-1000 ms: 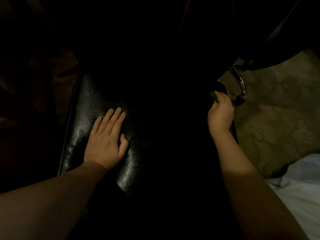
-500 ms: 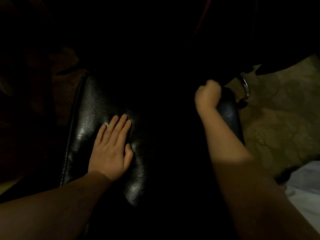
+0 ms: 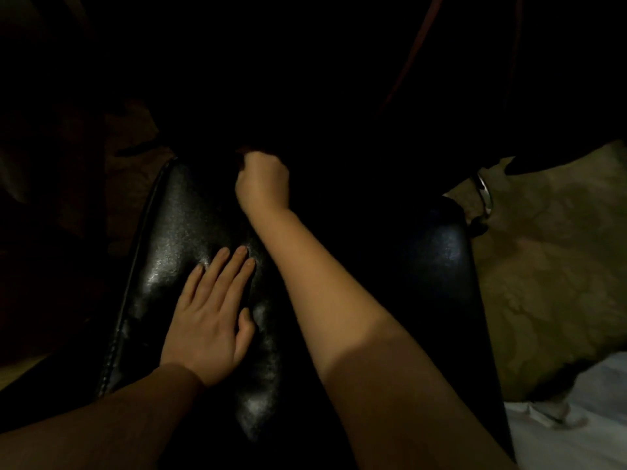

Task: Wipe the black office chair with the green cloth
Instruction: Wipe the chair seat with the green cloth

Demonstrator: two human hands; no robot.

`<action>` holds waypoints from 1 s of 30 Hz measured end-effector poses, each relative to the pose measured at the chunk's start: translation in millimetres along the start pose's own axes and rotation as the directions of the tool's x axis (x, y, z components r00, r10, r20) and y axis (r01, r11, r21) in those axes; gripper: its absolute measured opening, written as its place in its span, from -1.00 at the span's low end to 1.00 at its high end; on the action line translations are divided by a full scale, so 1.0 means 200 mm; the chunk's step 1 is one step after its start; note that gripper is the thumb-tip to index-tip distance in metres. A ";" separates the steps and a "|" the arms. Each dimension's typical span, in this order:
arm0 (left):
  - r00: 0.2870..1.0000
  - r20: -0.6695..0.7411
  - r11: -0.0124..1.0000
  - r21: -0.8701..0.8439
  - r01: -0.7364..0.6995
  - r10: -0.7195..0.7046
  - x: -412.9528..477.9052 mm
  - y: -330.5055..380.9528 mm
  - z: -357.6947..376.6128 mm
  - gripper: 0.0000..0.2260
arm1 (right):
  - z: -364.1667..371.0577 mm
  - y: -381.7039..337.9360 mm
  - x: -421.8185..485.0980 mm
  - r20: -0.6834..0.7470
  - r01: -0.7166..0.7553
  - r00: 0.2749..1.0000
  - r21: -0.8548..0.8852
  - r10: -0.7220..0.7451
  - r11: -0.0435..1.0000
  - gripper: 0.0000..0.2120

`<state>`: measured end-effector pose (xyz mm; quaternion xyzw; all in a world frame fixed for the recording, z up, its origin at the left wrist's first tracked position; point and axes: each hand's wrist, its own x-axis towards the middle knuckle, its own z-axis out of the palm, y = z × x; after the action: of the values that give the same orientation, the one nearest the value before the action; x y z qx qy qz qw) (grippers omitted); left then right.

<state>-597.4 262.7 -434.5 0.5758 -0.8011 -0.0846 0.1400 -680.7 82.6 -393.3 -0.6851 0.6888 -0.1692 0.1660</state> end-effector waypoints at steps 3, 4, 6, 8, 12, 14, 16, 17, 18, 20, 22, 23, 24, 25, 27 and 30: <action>1.000 0.002 1.000 -0.011 0.010 -0.010 0.00 0.01 -0.01 -0.44 | 0.05 -0.07 0.04 0.084 0.093 0.992 0.031 -0.095 0.995 -0.76; 1.000 0.007 1.000 -0.011 0.008 -0.008 0.00 0.01 -0.02 -0.44 | 0.05 -0.07 0.05 0.112 0.120 0.986 0.044 -0.124 0.992 -0.73; 1.000 0.009 1.000 -0.010 0.003 -0.003 0.00 0.00 -0.02 -0.44 | 0.05 -0.06 0.06 0.133 0.171 0.973 0.123 -0.187 0.978 -0.72; 1.000 0.005 1.000 -0.010 -0.001 0.001 0.00 0.00 -0.02 -0.45 | 0.03 -0.05 0.04 0.136 0.232 0.951 0.277 -0.277 0.932 -0.72; 1.000 0.004 1.000 0.001 0.000 0.000 0.01 0.01 -0.01 -0.44 | 0.05 -0.05 0.10 0.240 0.298 0.904 0.240 -0.354 0.924 -0.65; 1.000 -0.004 1.000 0.011 -0.002 0.002 0.01 0.01 -0.02 -0.44 | 0.06 -0.09 0.11 0.215 0.283 0.916 0.253 -0.339 0.925 -0.66; 1.000 -0.025 1.000 0.015 -0.001 0.002 0.01 0.01 -0.01 -0.45 | 0.09 -0.17 0.09 0.199 0.298 0.910 0.296 -0.363 0.908 -0.67; 0.999 -0.036 1.000 0.018 -0.005 0.006 0.01 0.01 -0.01 -0.47 | 0.11 -0.21 0.07 0.207 0.329 0.892 0.312 -0.402 0.891 -0.67; 0.999 -0.044 1.000 0.023 -0.010 0.011 0.00 0.01 0.00 -0.48 | 0.13 -0.24 0.06 0.214 0.364 0.873 0.314 -0.439 0.877 -0.66; 0.998 -0.056 0.999 0.036 -0.018 0.020 0.00 0.00 0.00 -0.50 | 0.16 -0.26 0.07 0.215 0.404 0.860 0.267 -0.463 0.875 -0.66; 0.998 -0.061 0.999 0.037 -0.026 0.029 0.00 0.00 0.00 -0.51 | 0.16 -0.26 0.08 0.214 0.392 0.877 0.199 -0.430 0.898 -0.66; 0.998 -0.061 0.999 0.030 -0.030 0.032 0.00 0.00 0.00 -0.50 | 0.15 -0.25 0.08 0.207 0.380 0.888 0.170 -0.410 0.909 -0.66; 0.998 -0.059 0.999 0.023 -0.032 0.034 0.00 0.00 -0.01 -0.50 | 0.15 -0.23 0.08 0.196 0.367 0.899 0.147 -0.391 0.918 -0.65; 0.998 -0.056 0.999 0.017 -0.034 0.035 0.01 0.00 -0.01 -0.49 | 0.14 -0.22 0.08 0.178 0.356 0.910 0.129 -0.374 0.926 -0.64; 0.998 -0.049 0.999 0.009 -0.037 0.037 0.02 0.00 -0.01 -0.48 | 0.12 -0.19 0.08 0.142 0.324 0.931 0.102 -0.336 0.941 -0.65; 0.999 -0.016 1.000 -0.007 -0.028 0.028 0.02 -0.01 -0.02 -0.45 | 0.07 -0.09 0.07 0.099 0.238 0.966 0.023 -0.239 0.971 -0.68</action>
<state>-595.7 258.3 -431.2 0.5646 -0.8077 -0.0808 0.1494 -657.9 68.8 -396.1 -0.7697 0.5913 -0.1568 0.1826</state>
